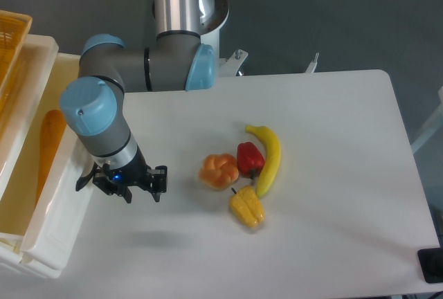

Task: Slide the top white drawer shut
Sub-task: 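Push the white drawer front with the gripper into the drawer unit, then hold the gripper against the closed drawer front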

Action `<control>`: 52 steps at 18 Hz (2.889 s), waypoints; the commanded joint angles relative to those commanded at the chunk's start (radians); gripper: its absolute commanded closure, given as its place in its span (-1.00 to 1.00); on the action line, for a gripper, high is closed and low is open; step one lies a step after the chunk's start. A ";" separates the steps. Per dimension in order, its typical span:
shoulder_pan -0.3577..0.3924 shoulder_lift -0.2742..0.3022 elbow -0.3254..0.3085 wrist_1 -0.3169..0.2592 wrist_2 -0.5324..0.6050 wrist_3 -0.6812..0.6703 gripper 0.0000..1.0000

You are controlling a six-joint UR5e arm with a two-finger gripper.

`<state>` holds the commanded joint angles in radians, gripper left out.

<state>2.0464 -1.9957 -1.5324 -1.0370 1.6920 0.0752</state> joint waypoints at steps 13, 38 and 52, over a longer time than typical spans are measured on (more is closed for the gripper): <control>-0.043 0.011 0.000 0.000 -0.002 -0.002 -0.28; -0.068 0.014 -0.003 -0.002 0.000 -0.006 -0.28; -0.074 0.020 -0.009 -0.002 0.002 -0.005 -0.28</control>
<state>1.9727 -1.9758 -1.5416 -1.0385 1.6935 0.0705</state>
